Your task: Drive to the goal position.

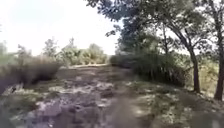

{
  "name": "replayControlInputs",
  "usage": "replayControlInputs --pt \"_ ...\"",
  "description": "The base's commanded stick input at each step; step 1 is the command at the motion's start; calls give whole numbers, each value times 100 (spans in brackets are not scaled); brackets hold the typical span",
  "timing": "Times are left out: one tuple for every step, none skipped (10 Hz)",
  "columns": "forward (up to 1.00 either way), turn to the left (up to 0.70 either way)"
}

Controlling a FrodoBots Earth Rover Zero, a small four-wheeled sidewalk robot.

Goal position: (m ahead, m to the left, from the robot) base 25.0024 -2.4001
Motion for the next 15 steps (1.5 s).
replayControlInputs --pt "70 0" --pt "70 0" --pt "70 0" --pt "70 0" --pt "70 35" --pt "70 35" --pt "70 35" --pt "70 35" --pt "70 35" --pt "70 11" --pt "70 0" --pt "70 0" --pt "70 0" --pt "70 0" --pt "70 0"
